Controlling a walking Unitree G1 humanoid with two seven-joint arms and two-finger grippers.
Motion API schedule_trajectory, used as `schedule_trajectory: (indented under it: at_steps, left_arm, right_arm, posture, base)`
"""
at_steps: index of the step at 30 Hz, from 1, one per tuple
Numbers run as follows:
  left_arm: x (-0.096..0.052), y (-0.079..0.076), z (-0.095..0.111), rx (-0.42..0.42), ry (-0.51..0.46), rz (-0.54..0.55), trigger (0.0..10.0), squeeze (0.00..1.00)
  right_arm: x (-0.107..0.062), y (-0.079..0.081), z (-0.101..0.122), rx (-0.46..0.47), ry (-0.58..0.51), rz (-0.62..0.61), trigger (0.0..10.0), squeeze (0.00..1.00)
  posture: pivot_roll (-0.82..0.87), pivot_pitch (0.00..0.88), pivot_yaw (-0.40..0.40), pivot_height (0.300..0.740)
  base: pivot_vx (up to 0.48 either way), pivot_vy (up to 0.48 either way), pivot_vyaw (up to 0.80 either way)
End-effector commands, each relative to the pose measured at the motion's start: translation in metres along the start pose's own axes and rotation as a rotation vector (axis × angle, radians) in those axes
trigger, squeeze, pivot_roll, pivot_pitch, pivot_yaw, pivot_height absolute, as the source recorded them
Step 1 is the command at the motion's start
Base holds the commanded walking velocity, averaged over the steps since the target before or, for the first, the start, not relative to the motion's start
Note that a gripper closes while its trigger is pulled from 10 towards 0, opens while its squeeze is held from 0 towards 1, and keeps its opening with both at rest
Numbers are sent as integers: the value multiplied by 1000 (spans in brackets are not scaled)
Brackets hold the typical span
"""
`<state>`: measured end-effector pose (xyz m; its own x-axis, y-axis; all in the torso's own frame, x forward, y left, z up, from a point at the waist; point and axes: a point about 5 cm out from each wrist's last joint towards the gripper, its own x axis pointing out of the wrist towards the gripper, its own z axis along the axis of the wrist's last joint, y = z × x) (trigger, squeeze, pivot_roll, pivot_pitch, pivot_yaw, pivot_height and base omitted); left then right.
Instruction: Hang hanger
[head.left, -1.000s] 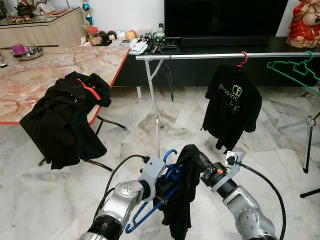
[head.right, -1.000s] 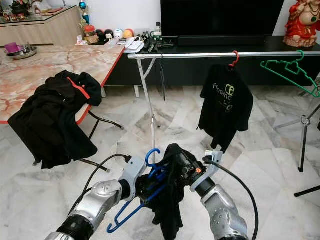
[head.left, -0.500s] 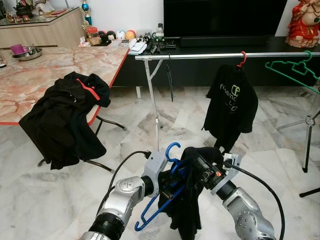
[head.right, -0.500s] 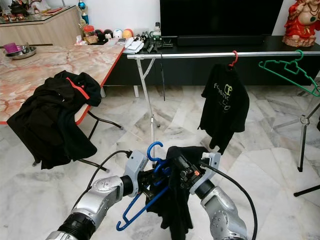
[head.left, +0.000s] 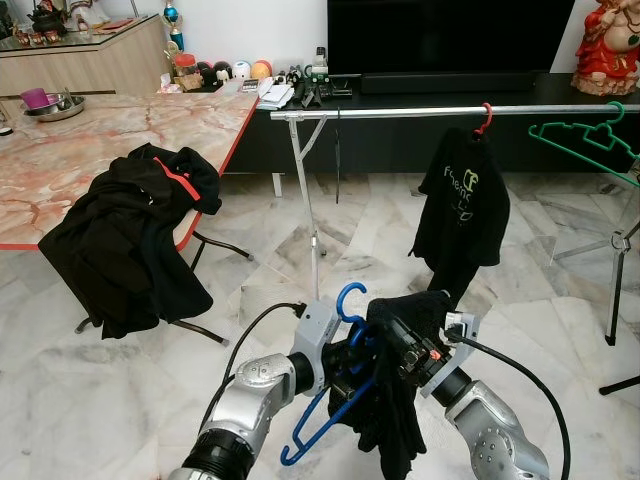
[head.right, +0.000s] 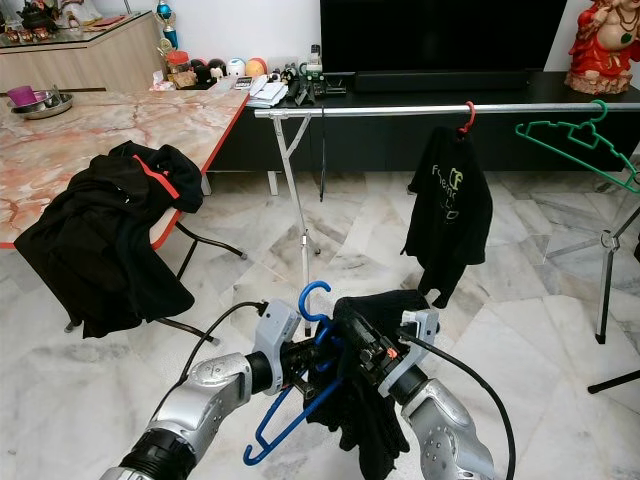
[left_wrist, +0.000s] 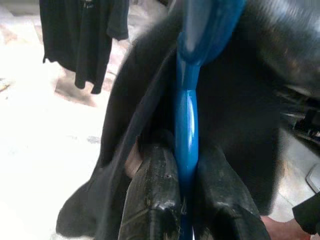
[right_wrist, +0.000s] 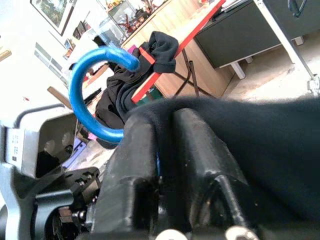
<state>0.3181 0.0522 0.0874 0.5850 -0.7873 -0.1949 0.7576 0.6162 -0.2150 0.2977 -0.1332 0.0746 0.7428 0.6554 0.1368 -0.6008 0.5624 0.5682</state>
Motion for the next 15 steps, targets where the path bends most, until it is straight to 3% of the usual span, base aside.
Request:
schedule_trajectory:
  at_steps: [1, 15]
  left_arm:
    - [-1, -1, 5, -2, -33, -6, 10000, 0]
    - [-1, 1, 9, -33, -77, 26, 10000, 0]
  right_arm:
    - [1, 3, 1, -30, 4, 18, 10000, 1000]
    - [-12, 0, -9, -23, 18, -42, 10000, 1000]
  posture:
    - [46, 39, 23, 740]
    - [42, 39, 19, 740]
  base:
    - [0, 0, 0]
    - [0, 0, 0]
